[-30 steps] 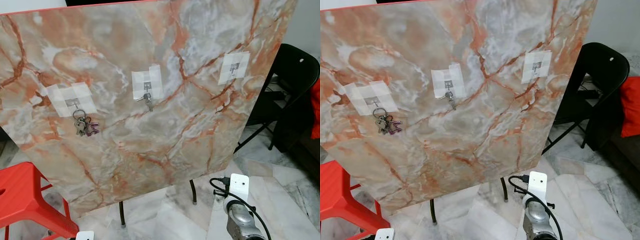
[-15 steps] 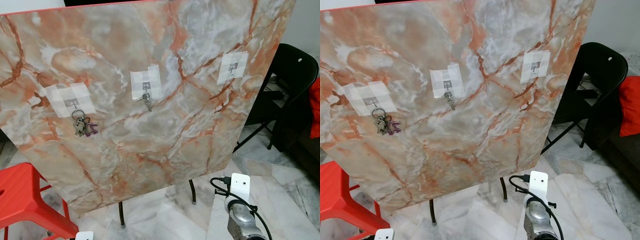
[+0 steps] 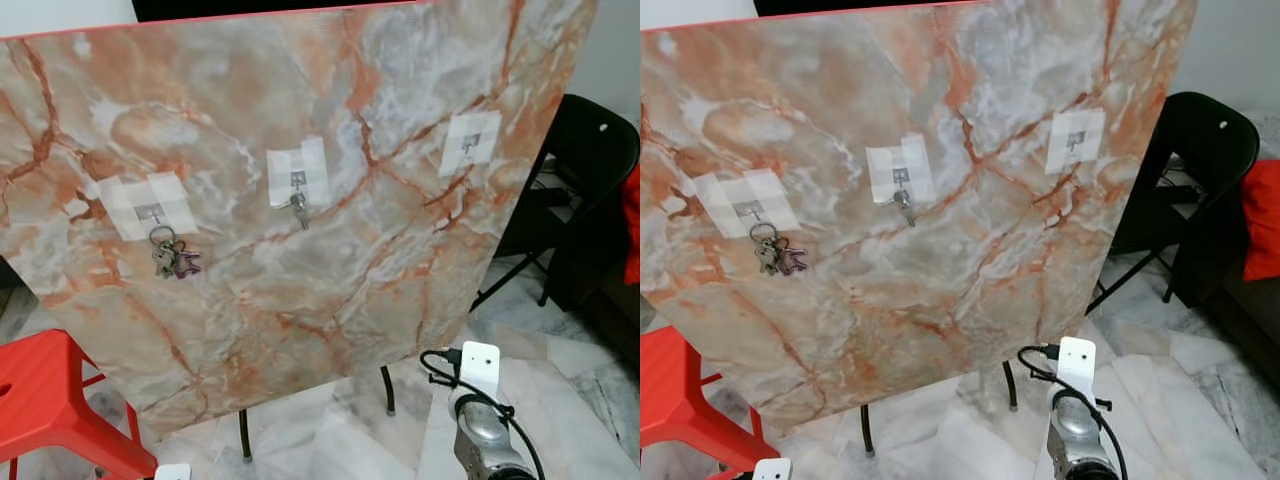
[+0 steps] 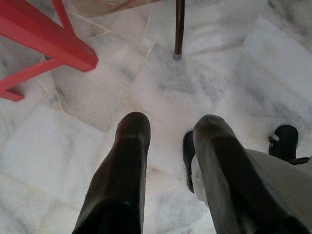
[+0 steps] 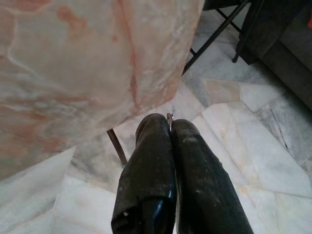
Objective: Hang keys on a hook
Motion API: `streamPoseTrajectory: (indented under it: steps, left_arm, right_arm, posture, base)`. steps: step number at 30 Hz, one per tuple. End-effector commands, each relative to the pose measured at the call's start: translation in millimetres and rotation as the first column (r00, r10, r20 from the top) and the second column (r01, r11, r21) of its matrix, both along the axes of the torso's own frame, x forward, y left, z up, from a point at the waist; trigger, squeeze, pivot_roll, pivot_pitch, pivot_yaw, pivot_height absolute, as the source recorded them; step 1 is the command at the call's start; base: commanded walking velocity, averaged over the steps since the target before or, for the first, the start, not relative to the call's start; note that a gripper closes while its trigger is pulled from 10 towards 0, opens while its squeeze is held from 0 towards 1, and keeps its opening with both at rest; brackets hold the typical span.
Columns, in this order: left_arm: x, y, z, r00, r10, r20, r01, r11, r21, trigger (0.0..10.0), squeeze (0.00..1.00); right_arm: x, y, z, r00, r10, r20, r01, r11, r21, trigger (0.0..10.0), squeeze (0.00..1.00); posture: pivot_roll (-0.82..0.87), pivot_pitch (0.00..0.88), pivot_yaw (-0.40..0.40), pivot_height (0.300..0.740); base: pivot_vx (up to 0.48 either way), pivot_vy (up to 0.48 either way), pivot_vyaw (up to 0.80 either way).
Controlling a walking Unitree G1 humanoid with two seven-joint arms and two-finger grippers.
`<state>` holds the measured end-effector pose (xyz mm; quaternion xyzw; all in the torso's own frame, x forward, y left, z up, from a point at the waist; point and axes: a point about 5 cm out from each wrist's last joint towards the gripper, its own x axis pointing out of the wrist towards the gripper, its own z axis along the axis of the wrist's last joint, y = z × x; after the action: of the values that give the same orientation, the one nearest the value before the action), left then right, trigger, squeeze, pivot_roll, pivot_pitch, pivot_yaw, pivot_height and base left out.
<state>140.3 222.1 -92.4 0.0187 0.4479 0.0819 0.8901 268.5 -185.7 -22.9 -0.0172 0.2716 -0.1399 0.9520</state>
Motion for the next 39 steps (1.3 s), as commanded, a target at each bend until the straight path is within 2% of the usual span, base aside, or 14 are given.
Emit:
streamPoseTrajectory:
  steps: [1, 20, 28, 39]
  left_arm:
    - [-4.8, 0.1, -2, 1.0, 0.004, -0.021, -0.004, 1.0, 0.0, 10.0, 0.0]
    - [-5.0, 0.1, -2, 1.0, 0.007, -0.021, -0.008, 1.0, -0.002, 10.0, 0.0]
    - [-4.7, 0.0, -2, 1.0, 0.002, -0.021, -0.002, 1.0, -0.006, 10.0, 0.0]
    - [-3.7, 1.3, -1, 1.0, -0.014, -0.019, 0.014, 1.0, 0.006, 10.0, 0.0]
  right_arm:
    - [5.4, 1.4, 5, 1.0, 0.012, 0.023, -0.012, 1.0, -0.005, 10.0, 0.0]
    - [8.7, -3.3, 9, 0.998, -0.041, 0.039, 0.042, 0.999, -0.019, 10.0, 0.0]
    - [8.7, -11.1, 11, 0.995, -0.088, 0.044, 0.09, 0.995, -0.045, 10.0, 0.0]
    - [12.4, -9.8, 14, 0.994, -0.087, 0.063, 0.09, 0.994, -0.055, 10.0, 0.0]
  posture:
    - [0.02, 0.0, -0.012, 0.74]
    - [0.02, 0.0, -0.013, 0.74]
    - [0.02, 0.0, -0.012, 0.74]
    - [0.02, 0.0, -0.009, 0.74]
  base:
    - [0.3, 0.0, 0.0]
    - [0.296, 0.0, 0.0]
    - [0.0, 0.0, 0.0]
    - [0.0, 0.0, 0.0]
